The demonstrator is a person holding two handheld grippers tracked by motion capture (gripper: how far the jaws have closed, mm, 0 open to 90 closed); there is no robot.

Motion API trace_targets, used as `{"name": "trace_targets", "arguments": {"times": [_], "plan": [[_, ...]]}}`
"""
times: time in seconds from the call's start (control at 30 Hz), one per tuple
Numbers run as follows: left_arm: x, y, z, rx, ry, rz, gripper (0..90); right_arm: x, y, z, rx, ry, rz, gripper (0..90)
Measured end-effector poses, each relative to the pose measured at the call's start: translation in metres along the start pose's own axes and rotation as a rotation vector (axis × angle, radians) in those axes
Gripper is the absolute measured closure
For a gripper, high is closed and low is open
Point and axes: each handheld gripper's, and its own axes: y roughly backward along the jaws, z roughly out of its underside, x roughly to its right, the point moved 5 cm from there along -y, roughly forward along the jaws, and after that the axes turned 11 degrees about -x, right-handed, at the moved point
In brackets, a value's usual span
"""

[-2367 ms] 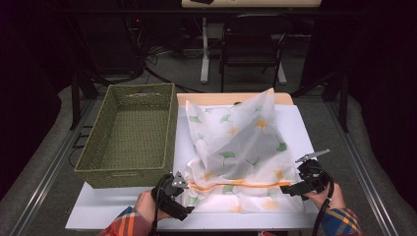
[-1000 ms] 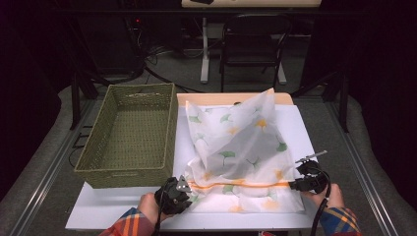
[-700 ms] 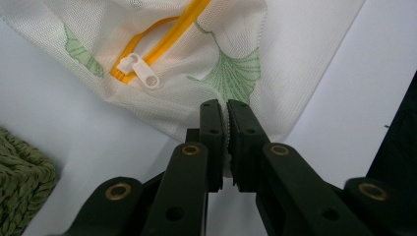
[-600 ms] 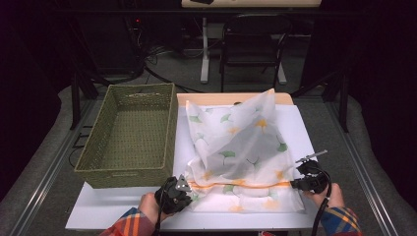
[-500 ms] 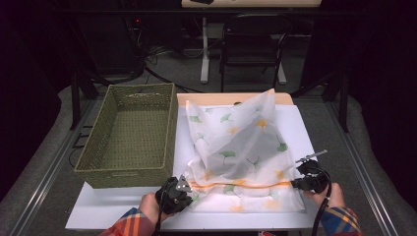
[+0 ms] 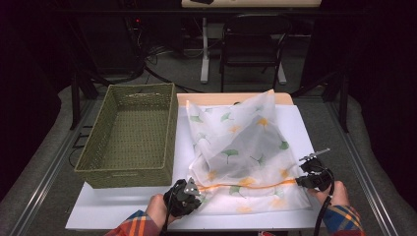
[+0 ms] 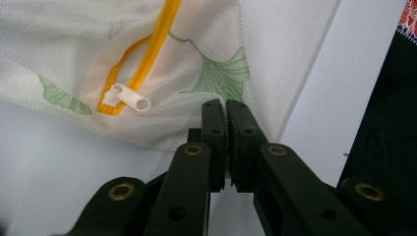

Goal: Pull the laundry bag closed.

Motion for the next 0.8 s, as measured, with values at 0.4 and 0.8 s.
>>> {"name": "trace_targets", "arguments": {"times": [0.4, 0.8], "plan": [[0.012, -0.007, -0.014, 0.014, -0.031, 0.072, 86.0, 0.02, -0.001, -0.003, -0.013, -0.022, 0.023, 84.6], [0.003, 0.021, -0.006, 0.066, -0.02, 0.086, 26.4, 0.021, 0.007, 0.004, -0.013, -0.029, 0.011, 55.2]]}}
